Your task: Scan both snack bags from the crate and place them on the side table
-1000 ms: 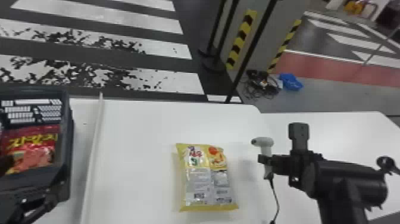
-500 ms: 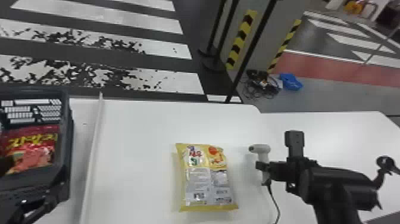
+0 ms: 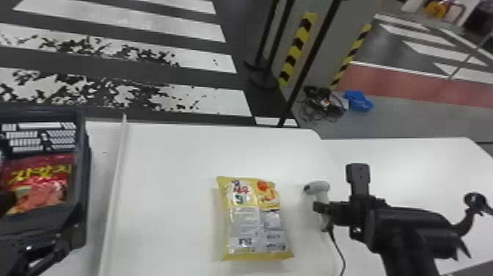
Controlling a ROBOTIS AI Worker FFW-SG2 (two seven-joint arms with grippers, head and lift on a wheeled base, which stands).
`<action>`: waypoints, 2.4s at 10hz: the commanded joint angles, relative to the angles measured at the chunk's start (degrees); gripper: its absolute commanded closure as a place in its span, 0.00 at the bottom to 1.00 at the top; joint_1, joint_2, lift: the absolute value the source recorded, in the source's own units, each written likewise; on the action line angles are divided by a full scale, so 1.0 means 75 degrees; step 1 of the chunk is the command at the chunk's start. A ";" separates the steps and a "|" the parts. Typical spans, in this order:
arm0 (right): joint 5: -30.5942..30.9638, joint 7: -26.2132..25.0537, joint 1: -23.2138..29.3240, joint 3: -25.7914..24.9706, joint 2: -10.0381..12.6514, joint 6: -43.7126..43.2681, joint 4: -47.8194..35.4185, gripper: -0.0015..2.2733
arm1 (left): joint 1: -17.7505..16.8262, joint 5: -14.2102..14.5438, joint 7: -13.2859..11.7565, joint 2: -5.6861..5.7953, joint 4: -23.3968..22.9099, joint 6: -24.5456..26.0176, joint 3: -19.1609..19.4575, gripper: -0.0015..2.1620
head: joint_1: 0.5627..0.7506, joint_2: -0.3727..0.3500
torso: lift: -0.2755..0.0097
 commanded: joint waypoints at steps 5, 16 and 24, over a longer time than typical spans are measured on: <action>-0.0042 -0.0070 0.0072 -0.0051 0.0015 -0.0069 -0.0013 0.03 | -0.0013 0.0000 -0.0001 0.0034 -0.0022 0.0000 -0.0021 0.03 | 0.70 0.03 | 0.63; -0.2093 -0.0316 0.1689 -0.0953 0.1503 0.1783 -0.4619 0.03 | -0.0013 0.0035 0.0069 0.0034 -0.0022 -0.0070 0.0015 0.03 | 0.70 0.08 | 0.63; -0.3089 0.0891 0.1782 -0.1176 0.1410 0.3775 -0.3881 0.03 | -0.0095 0.0106 0.0069 0.0057 0.0130 -0.0070 0.0003 0.03 | 0.70 0.29 | 0.63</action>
